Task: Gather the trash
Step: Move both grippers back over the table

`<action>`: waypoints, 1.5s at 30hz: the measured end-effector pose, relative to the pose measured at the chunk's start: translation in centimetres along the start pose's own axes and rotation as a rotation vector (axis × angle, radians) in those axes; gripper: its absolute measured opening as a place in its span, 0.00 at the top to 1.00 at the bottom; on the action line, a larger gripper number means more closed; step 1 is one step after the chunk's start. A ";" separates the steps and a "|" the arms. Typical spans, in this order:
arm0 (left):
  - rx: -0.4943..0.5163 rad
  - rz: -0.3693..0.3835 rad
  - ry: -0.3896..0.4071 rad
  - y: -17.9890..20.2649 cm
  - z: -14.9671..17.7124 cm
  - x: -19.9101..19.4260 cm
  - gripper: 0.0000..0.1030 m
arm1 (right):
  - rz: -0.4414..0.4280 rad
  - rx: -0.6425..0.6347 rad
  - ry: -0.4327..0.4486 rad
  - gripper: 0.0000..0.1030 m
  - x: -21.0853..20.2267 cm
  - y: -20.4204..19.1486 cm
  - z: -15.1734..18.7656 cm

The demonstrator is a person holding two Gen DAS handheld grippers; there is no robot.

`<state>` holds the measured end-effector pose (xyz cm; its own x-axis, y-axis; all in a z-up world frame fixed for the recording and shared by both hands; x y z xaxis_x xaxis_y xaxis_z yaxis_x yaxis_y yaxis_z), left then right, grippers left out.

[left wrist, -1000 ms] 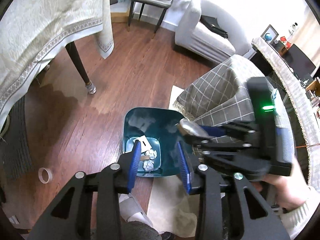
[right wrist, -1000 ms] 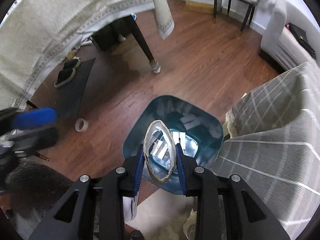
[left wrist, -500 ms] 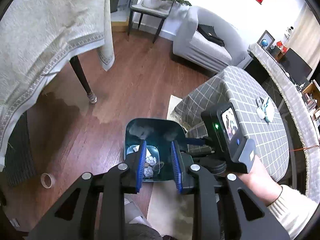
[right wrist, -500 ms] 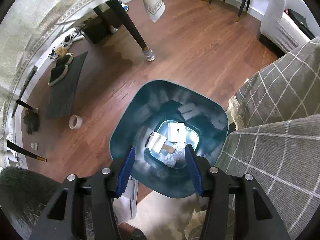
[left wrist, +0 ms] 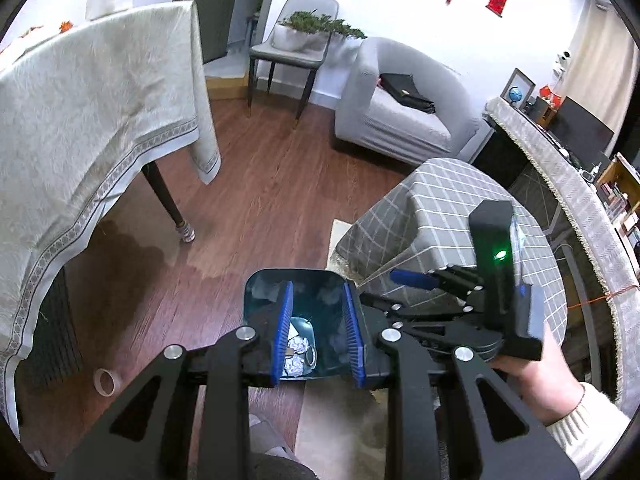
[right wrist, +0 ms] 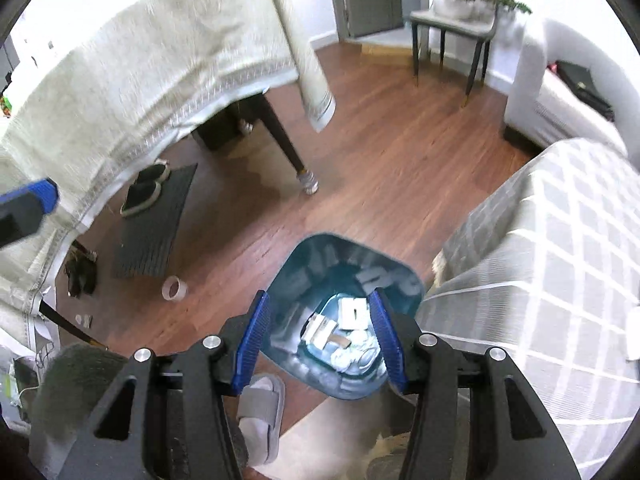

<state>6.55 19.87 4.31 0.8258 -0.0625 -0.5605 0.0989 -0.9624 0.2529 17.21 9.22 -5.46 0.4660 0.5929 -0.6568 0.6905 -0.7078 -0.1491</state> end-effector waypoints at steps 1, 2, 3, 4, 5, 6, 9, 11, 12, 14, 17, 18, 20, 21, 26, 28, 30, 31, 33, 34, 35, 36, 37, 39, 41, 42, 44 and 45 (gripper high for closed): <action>0.005 0.003 0.005 0.6 -0.1 -0.2 0.72 | 0.007 0.003 0.015 0.48 -0.8 0.4 -0.3; 0.011 0.005 0.009 1.0 -0.2 -0.3 0.70 | 0.014 0.007 0.028 0.48 -1.5 0.8 -0.5; 0.016 0.007 0.012 1.3 -0.3 -0.4 0.63 | 0.021 0.011 0.040 0.48 -2.2 1.1 -0.7; 0.025 0.009 0.021 2.0 -0.4 -0.5 0.59 | 0.031 0.016 0.054 0.47 -3.0 1.6 -0.8; 0.031 0.013 0.027 2.4 -0.5 -0.6 0.54 | 0.041 0.020 0.066 0.46 -3.8 2.1 -1.0; 0.040 0.018 0.032 3.1 -0.6 -0.6 0.53 | 0.051 0.023 0.078 0.44 -4.6 2.6 -1.1; 0.065 0.041 0.040 5.1 -0.8 -0.5 0.51 | 0.085 0.043 0.107 0.43 -7.0 4.3 -0.9; 0.082 0.055 0.043 6.5 -0.8 -0.4 0.48 | 0.110 0.059 0.123 0.40 -8.6 5.6 -0.6; 0.090 0.062 0.043 7.1 -0.8 -0.3 0.47 | 0.124 0.067 0.129 0.40 -9.4 6.3 -0.3; 0.104 0.084 0.037 8.5 -0.6 0.1 0.45 | 0.154 0.084 0.139 0.40 -11.0 7.8 0.3; 0.126 0.124 0.025 11.1 0.0 0.9 0.42 | 0.197 0.116 0.147 0.37 -13.1 10.1 1.6; 0.134 0.135 0.021 11.9 0.3 1.2 0.40 | 0.216 0.133 0.149 0.36 -14.0 11.1 2.4; 0.158 0.154 0.011 13.6 0.8 1.9 0.36 | 0.238 0.156 0.151 0.32 -15.1 12.4 3.4; 0.173 0.159 0.007 14.4 1.1 2.2 0.34 | 0.253 0.173 0.154 0.30 -15.9 13.3 4.0; 0.264 0.203 -0.017 18.6 2.9 4.8 0.30 | 0.300 0.241 0.160 0.28 -18.9 16.6 6.6; 0.312 0.218 -0.017 20.1 3.5 5.8 0.28 | 0.308 0.282 0.167 0.27 -20.0 17.9 7.6; 0.349 0.236 -0.026 21.3 3.9 6.8 0.28 | 0.303 0.337 0.173 0.27 -21.1 19.3 8.5; 0.366 0.246 -0.031 22.0 4.2 7.4 0.28 | 0.304 0.356 0.175 0.27 -21.5 19.7 8.8; 0.405 0.269 -0.036 23.6 4.6 8.7 0.28 | 0.311 0.392 0.181 0.27 -22.3 20.9 9.4; 0.421 0.275 -0.039 24.2 4.8 9.3 0.28 | 0.313 0.404 0.183 0.26 -22.7 21.4 9.6; 0.439 0.278 -0.044 25.0 4.9 10.2 0.28 | 0.316 0.419 0.184 0.26 -23.0 21.8 9.8; 0.448 0.276 -0.051 25.5 5.0 11.1 0.28 | 0.320 0.432 0.186 0.26 -23.3 22.2 10.0; 0.453 0.273 -0.056 25.7 5.1 11.7 0.28 | 0.323 0.447 0.189 0.26 -23.7 22.7 10.3; 0.459 0.270 -0.070 26.5 5.2 13.5 0.28 | 0.326 0.461 0.191 0.26 -24.0 23.2 10.6; 0.464 0.281 -0.081 27.0 5.2 14.9 0.28 | 0.327 0.475 0.194 0.26 -24.4 23.7 11.0; 0.466 0.289 -0.085 27.2 5.2 15.6 0.31 | 0.328 0.481 0.194 0.26 -24.5 23.9 11.2; 0.451 0.305 -0.098 27.5 5.2 17.1 0.36 | 0.330 0.487 0.192 0.26 -24.6 24.2 11.3; 0.432 0.309 -0.101 27.5 5.0 17.8 0.39 | 0.332 0.490 0.192 0.26 -24.6 24.4 11.4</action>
<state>21.22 -9.03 -2.70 0.7208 -0.3649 -0.5894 -0.3953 -0.9148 0.0829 16.29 -27.06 -1.38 0.7346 0.3376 -0.5886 0.1789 -0.9331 -0.3119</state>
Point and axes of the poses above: each gripper's, at about its wrist camera, not at the fingertips, and x roughly the way its jaws point, y to its right, z to its underside, the point moved 4 cm from there along x, roughly the way its jaws point, and after that the axes turned 15 degrees about y, right-handed, at the moved point
